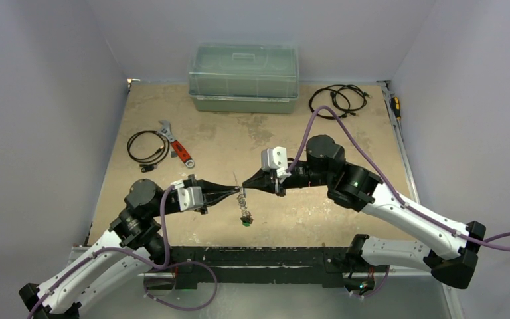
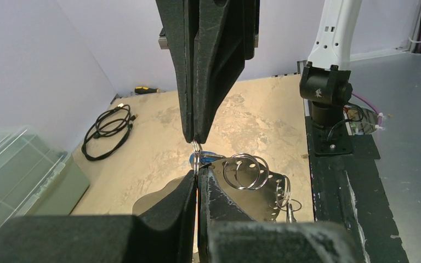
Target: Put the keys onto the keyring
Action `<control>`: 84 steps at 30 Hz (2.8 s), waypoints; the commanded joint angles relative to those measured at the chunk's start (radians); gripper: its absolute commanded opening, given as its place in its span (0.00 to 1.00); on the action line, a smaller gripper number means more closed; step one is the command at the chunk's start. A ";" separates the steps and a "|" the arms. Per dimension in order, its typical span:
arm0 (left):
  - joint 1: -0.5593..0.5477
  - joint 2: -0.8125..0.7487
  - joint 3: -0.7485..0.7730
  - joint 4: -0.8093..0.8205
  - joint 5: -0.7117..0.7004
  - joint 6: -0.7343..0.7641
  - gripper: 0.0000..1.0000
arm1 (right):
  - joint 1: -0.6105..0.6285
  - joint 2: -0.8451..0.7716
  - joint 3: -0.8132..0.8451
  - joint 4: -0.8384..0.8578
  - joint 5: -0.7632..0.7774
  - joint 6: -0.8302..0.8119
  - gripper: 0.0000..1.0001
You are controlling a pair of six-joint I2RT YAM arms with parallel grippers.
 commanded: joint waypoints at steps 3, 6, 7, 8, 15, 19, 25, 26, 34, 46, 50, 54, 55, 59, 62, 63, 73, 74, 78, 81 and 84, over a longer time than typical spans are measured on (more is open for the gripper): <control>0.000 -0.024 0.003 0.095 0.000 -0.021 0.00 | 0.001 0.015 0.049 0.002 0.011 0.004 0.00; 0.000 -0.032 0.001 0.101 -0.001 -0.024 0.00 | 0.001 0.016 0.050 0.000 0.015 0.004 0.00; 0.001 -0.034 0.000 0.103 -0.003 -0.025 0.00 | 0.001 0.015 0.049 0.000 0.015 0.004 0.00; 0.002 -0.037 -0.001 0.106 -0.004 -0.027 0.00 | 0.001 0.013 0.049 0.000 0.015 0.003 0.00; 0.003 -0.066 -0.009 0.119 -0.019 -0.032 0.00 | 0.001 0.007 0.042 0.001 0.016 0.002 0.00; 0.003 -0.077 -0.014 0.125 -0.025 -0.034 0.00 | 0.001 0.011 0.041 -0.002 0.019 0.002 0.00; 0.007 -0.085 -0.017 0.135 -0.031 -0.041 0.00 | 0.001 0.020 0.040 -0.004 0.017 0.002 0.00; 0.007 -0.086 -0.019 0.138 -0.030 -0.042 0.00 | 0.001 0.027 0.043 -0.006 0.015 0.003 0.00; 0.011 -0.089 -0.021 0.142 -0.034 -0.047 0.00 | 0.000 0.034 0.048 -0.014 0.035 0.000 0.00; 0.011 -0.071 -0.015 0.139 -0.002 -0.049 0.00 | 0.001 -0.034 0.026 0.042 0.032 0.008 0.49; 0.012 -0.069 -0.014 0.139 0.005 -0.051 0.00 | 0.001 -0.015 0.034 0.040 0.006 0.010 0.48; 0.011 -0.066 -0.013 0.142 0.012 -0.055 0.00 | 0.001 0.009 0.039 0.048 -0.011 0.011 0.43; 0.012 -0.066 -0.014 0.142 0.013 -0.055 0.00 | 0.001 0.014 0.039 0.053 -0.016 0.013 0.43; 0.012 -0.066 -0.012 0.141 0.014 -0.054 0.00 | 0.001 0.034 0.044 0.060 -0.028 0.014 0.39; 0.012 -0.068 -0.013 0.141 0.013 -0.055 0.00 | 0.001 0.043 0.045 0.063 -0.032 0.017 0.38; 0.012 -0.069 -0.013 0.141 0.011 -0.055 0.00 | 0.001 0.044 0.045 0.064 -0.033 0.017 0.38; 0.012 -0.071 -0.011 0.135 0.006 -0.053 0.00 | 0.002 0.056 0.046 0.072 -0.054 0.025 0.35; 0.012 -0.071 -0.011 0.135 0.006 -0.053 0.00 | 0.002 0.058 0.047 0.072 -0.057 0.025 0.34; 0.013 -0.069 -0.009 0.136 0.005 -0.057 0.00 | 0.002 0.068 0.049 0.072 -0.064 0.027 0.31; 0.014 -0.069 -0.010 0.138 0.003 -0.059 0.00 | 0.002 0.076 0.052 0.072 -0.064 0.025 0.29; 0.014 -0.068 -0.009 0.135 0.001 -0.059 0.00 | 0.002 0.082 0.053 0.074 -0.062 0.025 0.25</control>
